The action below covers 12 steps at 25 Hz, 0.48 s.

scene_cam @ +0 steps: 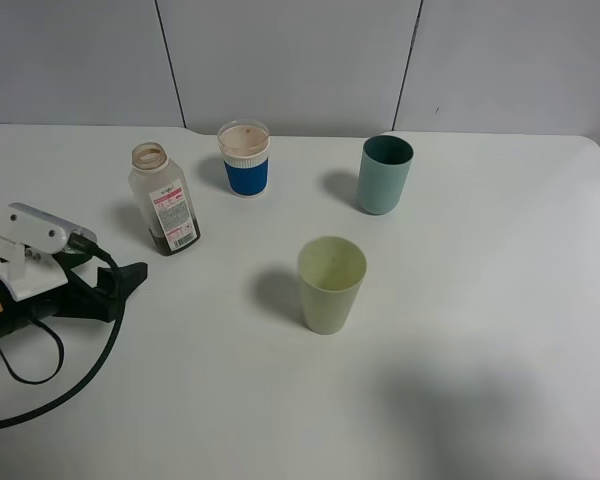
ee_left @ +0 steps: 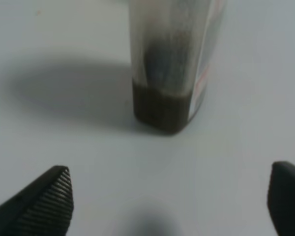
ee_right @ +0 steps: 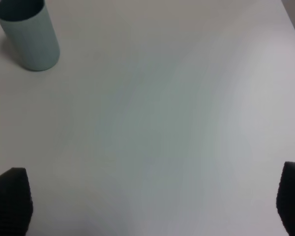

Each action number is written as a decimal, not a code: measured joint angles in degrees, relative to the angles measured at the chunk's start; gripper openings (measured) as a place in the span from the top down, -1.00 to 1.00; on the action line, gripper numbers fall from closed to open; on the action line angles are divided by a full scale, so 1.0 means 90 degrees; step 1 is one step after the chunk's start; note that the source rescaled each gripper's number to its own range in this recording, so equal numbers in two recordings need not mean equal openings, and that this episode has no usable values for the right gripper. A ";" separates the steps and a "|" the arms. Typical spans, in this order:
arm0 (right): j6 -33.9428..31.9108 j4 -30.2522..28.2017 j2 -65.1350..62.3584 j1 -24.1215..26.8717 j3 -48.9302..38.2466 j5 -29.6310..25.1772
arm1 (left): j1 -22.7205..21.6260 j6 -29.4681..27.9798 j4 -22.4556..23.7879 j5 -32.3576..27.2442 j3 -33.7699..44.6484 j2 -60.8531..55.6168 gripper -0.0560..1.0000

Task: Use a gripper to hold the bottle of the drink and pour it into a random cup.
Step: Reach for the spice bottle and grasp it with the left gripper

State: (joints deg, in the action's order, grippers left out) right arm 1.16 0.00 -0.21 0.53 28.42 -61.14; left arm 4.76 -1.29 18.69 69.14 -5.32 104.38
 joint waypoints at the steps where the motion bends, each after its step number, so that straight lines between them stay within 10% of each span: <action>1: 0.0000 0.0000 0.0000 0.0000 0.0000 0.0000 | 0.0000 0.0062 0.0025 0.0006 -0.0091 0.0097 -0.36; 12: 0.0000 0.0000 0.0000 0.0000 0.0000 0.0000 | -0.0006 0.0238 0.0088 0.0044 -0.0693 0.0257 -0.33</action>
State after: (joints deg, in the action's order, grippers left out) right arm 1.16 0.00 -0.21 0.53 28.42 -61.14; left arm 4.71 0.85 19.49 69.54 -11.55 106.69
